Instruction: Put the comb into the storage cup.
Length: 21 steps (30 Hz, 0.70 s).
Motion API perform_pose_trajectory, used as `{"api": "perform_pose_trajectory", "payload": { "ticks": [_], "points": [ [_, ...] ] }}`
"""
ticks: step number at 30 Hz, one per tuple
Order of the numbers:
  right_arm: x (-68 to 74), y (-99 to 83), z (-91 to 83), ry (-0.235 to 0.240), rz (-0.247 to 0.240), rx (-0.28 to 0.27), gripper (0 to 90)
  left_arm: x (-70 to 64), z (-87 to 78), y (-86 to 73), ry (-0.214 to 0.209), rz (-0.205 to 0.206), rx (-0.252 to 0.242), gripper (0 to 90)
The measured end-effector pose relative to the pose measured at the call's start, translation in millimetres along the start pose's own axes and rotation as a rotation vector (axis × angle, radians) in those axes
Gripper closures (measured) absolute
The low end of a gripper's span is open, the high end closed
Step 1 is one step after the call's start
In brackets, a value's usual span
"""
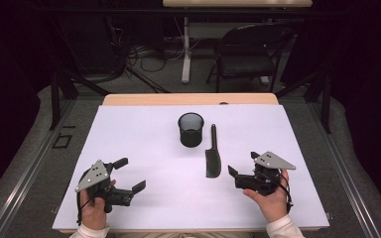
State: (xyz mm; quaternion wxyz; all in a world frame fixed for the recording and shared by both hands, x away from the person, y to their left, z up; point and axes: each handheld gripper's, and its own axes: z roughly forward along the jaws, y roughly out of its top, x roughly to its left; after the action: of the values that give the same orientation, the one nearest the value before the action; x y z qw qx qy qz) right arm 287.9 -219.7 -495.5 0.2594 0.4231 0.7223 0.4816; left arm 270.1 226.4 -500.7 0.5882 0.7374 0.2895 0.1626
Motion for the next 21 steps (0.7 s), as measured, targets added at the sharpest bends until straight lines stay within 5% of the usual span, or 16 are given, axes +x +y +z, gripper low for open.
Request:
{"api": "perform_pose_trajectory", "payload": {
  "ticks": [4,21],
  "points": [
    [-0.1,0.8,6.2,-0.004,-0.048,0.004,19.4,-2.5,-1.3,-0.3,-0.012,-0.001,-0.005,0.1],
    [-8.7,7.4,36.3,0.016,-0.016,0.085,43.6,-1.5,-1.8,-1.6,0.01,0.003,0.002,0.1]
  ]
}}
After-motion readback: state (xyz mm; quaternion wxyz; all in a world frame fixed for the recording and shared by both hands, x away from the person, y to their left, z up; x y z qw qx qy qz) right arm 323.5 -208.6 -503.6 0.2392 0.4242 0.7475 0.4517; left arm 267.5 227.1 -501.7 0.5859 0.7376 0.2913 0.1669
